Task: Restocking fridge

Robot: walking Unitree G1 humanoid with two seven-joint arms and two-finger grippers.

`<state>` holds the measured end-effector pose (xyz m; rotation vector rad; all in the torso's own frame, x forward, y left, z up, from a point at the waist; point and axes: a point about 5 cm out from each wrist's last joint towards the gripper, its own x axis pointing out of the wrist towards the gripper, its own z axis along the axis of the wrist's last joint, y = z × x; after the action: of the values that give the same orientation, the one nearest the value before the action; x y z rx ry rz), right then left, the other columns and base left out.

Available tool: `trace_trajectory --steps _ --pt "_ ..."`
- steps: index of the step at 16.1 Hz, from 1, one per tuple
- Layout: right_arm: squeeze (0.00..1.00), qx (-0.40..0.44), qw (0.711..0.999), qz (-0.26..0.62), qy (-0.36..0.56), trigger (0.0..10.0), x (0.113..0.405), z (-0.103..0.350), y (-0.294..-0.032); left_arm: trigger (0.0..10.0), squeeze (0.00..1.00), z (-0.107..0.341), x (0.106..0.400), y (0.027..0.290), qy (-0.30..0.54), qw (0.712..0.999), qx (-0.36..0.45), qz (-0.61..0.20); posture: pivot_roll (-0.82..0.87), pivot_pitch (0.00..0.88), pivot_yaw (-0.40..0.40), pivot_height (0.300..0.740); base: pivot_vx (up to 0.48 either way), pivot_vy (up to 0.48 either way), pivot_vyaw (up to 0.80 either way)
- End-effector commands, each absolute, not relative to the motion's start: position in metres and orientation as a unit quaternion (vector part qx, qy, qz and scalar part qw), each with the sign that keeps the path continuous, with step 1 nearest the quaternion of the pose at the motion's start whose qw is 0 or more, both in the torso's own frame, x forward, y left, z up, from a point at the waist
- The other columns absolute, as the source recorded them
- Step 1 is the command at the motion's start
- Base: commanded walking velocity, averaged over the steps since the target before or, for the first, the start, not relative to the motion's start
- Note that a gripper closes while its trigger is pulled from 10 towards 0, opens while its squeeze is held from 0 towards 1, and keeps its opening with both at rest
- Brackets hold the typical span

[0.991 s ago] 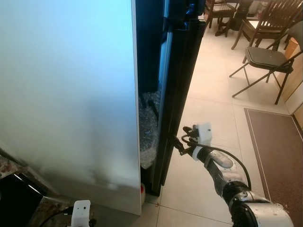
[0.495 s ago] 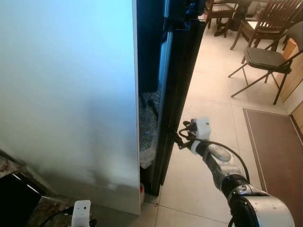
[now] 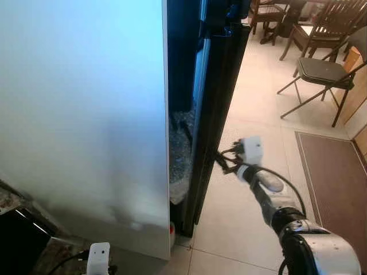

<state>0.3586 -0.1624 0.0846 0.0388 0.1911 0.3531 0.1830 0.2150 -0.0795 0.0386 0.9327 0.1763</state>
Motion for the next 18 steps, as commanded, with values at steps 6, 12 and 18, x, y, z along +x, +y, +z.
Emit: trace_trajectory --steps 6,12,18 --pt "0.00 -0.003 0.992 0.080 0.097 10.0 0.350 0.076 -0.194 10.0 0.00 -0.080 0.183 0.215 0.452 0.888 0.018 0.086 0.03 0.000 -0.040 0.740 0.000 0.000 0.00" --pt "0.00 -0.011 0.990 0.085 0.108 10.0 0.342 0.064 -0.191 10.0 0.00 -0.080 0.181 0.215 0.455 0.886 0.022 0.082 0.02 0.000 -0.031 0.740 0.000 0.000 0.00" --pt "0.00 0.009 0.985 0.134 0.108 10.0 0.337 0.058 -0.178 10.0 0.00 -0.081 0.180 0.216 0.456 0.886 0.026 0.081 0.02 0.000 -0.025 0.740 0.000 0.000 0.00"
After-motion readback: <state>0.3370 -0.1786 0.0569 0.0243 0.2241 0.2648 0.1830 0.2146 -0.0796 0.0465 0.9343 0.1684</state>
